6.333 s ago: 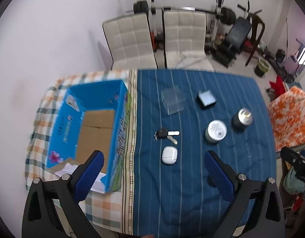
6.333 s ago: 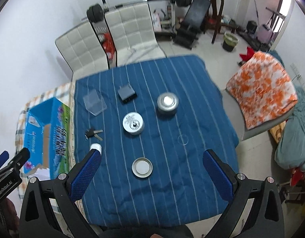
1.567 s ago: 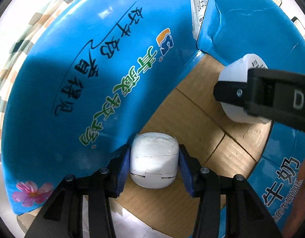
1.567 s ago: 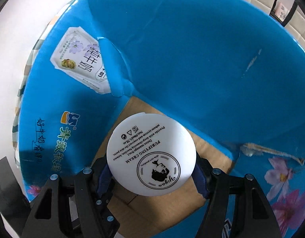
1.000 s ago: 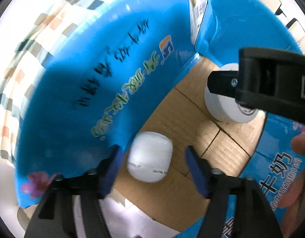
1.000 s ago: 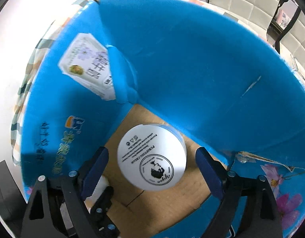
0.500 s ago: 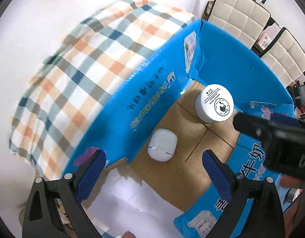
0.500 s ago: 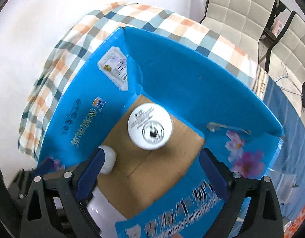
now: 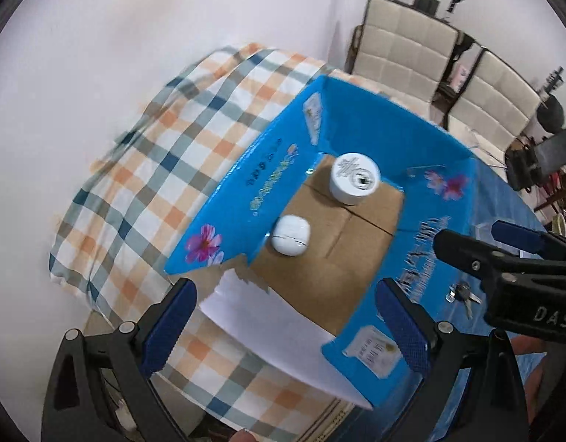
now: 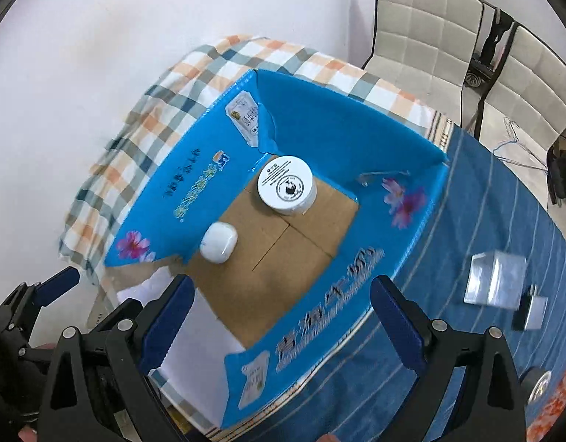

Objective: Organize rigid objects
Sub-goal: 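Move both tools back over the table toward the clear box and charger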

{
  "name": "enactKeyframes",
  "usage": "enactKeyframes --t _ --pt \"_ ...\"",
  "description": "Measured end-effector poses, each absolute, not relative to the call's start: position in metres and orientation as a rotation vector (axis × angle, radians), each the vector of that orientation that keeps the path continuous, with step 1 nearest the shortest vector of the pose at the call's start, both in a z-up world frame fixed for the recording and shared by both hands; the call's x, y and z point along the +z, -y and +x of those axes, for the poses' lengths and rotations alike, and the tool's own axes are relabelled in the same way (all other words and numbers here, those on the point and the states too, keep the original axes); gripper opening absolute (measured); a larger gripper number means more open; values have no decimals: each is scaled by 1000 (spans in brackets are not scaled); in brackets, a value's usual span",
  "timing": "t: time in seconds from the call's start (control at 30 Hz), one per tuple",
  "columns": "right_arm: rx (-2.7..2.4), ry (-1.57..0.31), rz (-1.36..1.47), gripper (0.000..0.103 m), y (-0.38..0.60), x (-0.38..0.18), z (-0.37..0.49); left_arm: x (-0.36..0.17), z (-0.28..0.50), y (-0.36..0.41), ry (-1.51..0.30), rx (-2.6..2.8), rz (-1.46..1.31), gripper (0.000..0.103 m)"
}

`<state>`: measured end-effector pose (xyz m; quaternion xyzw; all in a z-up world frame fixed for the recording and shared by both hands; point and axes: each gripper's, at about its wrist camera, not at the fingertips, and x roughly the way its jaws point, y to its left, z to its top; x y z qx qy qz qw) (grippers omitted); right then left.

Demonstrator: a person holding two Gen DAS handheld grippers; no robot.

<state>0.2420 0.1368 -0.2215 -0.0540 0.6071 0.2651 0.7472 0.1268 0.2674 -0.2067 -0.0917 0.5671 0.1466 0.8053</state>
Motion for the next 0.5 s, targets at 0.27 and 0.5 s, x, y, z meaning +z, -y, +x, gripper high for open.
enactKeyframes --t 0.27,0.5 --pt "519 -1290 26 98 -66 -190 209 -174 130 -205 -1162 201 -96 99" --pt "362 -1270 134 98 20 -180 196 -178 153 -130 -1187 67 -30 99"
